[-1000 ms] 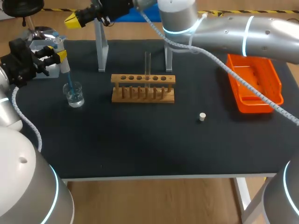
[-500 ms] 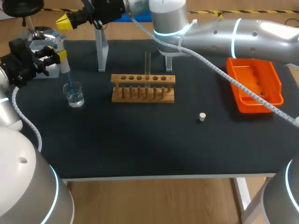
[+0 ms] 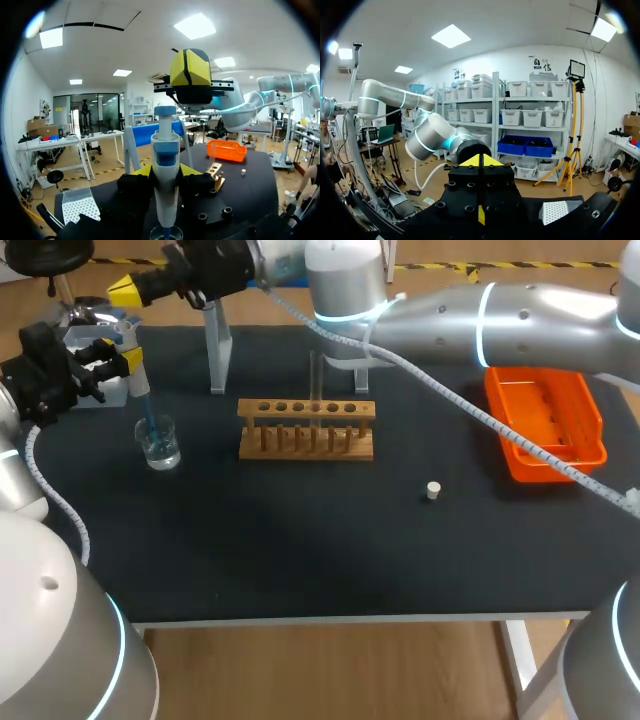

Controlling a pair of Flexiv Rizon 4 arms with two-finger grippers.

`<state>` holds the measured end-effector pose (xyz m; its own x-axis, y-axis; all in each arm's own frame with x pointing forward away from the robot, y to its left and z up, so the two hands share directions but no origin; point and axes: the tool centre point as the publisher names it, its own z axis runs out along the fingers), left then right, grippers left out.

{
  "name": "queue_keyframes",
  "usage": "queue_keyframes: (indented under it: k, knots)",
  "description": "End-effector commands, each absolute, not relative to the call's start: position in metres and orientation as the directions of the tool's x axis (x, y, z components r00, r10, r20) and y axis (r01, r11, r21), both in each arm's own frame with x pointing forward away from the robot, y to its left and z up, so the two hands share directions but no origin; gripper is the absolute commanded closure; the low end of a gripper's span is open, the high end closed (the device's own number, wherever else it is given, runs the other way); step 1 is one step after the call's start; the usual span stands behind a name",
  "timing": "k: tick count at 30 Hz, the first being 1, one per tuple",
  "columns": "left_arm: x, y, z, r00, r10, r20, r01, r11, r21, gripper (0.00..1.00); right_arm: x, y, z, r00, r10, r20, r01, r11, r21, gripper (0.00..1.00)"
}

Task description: Invert the test tube, pick up the pipette, mount the tip to pipette, aspirate from beaker and dispense into the tube, eject the tip, return the pipette, and cap with the stopper.

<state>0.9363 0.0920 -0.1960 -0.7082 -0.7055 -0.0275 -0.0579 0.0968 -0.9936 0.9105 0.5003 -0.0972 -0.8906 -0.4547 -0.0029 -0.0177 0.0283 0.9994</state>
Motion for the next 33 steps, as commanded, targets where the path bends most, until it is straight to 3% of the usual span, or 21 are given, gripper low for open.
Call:
queue_keyframes:
  k: [1,33]
  knots:
    - [0.936,0.091,-0.196,-0.705,-0.708,-0.029,-0.057,0.097,-0.994,1.00,0.918,0.507,-0.101,-0.881,-0.474,0.003,-0.010,0.026,1.000,1.00]
    - [0.936,0.091,-0.196,-0.705,-0.708,-0.029,-0.057,0.097,-0.994,1.00,0.923,0.517,-0.120,-0.875,-0.480,0.061,0.048,0.039,0.998,1.00]
